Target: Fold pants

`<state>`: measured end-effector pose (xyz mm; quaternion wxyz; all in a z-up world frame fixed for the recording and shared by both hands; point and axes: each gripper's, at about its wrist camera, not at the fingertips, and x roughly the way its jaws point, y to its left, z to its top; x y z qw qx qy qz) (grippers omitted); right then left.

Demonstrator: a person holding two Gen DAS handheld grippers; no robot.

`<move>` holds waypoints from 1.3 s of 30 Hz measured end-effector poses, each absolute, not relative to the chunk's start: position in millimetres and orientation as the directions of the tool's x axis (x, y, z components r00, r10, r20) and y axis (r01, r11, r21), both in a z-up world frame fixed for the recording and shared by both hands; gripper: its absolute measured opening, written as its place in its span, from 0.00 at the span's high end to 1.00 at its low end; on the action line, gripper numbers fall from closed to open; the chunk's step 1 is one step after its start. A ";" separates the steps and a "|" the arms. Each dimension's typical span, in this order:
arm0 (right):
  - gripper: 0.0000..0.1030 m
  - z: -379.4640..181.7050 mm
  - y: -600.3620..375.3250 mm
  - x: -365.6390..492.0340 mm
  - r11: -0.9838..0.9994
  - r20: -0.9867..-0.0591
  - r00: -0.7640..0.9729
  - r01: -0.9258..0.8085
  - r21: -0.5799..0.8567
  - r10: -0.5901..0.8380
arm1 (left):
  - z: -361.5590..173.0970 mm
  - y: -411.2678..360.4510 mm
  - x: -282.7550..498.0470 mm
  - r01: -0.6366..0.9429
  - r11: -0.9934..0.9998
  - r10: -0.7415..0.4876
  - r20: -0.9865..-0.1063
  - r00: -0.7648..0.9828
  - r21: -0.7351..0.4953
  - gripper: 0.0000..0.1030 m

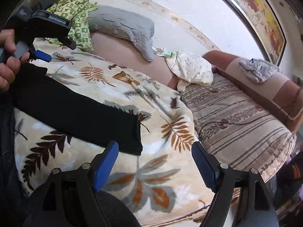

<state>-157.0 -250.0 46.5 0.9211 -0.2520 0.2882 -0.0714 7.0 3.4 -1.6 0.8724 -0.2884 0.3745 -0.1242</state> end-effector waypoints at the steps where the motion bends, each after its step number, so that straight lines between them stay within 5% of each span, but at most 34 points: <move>1: 0.20 46.0 -248.8 -156.2 0.857 -0.487 0.826 -0.011 -0.515 -0.282 | -2.4 1.7 7.6 -0.002 0.801 -0.434 -0.582 0.688 -0.599 0.19; 15: 0.19 43.0 -246.5 -152.9 0.862 -0.496 0.827 -0.027 -0.507 -0.266 | -6.6 6.6 6.8 0.005 0.749 -0.467 -0.523 0.713 -0.663 0.16; 22: 0.18 70.6 -274.0 -148.7 0.972 -0.540 0.837 -0.048 -0.229 -0.086 | 3.6 0.8 2.9 0.056 0.778 -0.461 -0.507 0.728 -0.626 0.16; 27: 0.04 73.9 -290.0 -139.6 0.995 -0.544 0.839 -0.028 -0.097 -0.030 | 0.4 3.7 2.2 0.041 0.774 -0.470 -0.531 0.705 -0.631 0.16; 31: 0.04 58.4 -304.3 -130.1 0.993 -0.587 0.801 -0.090 0.082 0.121 | 0.2 14.5 -6.3 0.030 0.744 -0.486 -0.511 0.709 -0.668 0.16; 36: 0.12 18.9 -350.8 -117.9 0.838 -0.549 0.705 -0.117 0.534 0.448 | 7.4 29.8 -21.0 0.013 0.705 -0.495 -0.479 0.725 -0.709 0.16; 39: 0.17 -9.2 -358.4 -113.8 0.818 -0.581 0.655 -0.101 0.566 0.483 | 9.7 39.4 -35.6 -0.005 0.679 -0.491 -0.459 0.741 -0.734 0.16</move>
